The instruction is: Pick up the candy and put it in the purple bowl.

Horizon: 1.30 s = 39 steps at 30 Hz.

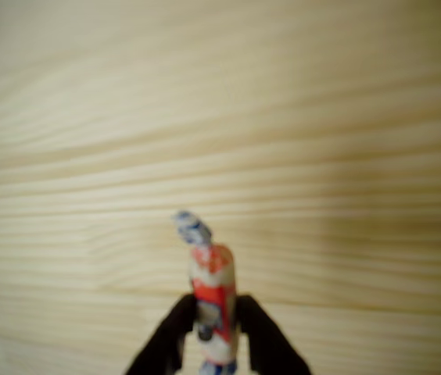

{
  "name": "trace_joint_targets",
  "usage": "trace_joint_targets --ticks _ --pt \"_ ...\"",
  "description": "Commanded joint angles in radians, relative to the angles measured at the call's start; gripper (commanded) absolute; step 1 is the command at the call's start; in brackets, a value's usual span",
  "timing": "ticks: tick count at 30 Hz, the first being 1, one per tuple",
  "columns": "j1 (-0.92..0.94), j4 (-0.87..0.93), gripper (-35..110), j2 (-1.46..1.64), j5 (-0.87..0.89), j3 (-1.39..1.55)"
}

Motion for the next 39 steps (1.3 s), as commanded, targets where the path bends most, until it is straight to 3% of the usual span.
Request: trace_joint_targets --ticks 1,12,22,30,39 --pt "0.11 0.078 0 0.181 -0.098 -0.02" --pt "0.563 0.212 0 0.261 -0.341 -0.112" --pt "0.942 0.21 0 0.221 -0.548 -0.235" --pt "1.175 0.181 0 0.094 -0.566 -0.291" --pt "1.381 0.275 0 0.041 -0.615 -0.383"
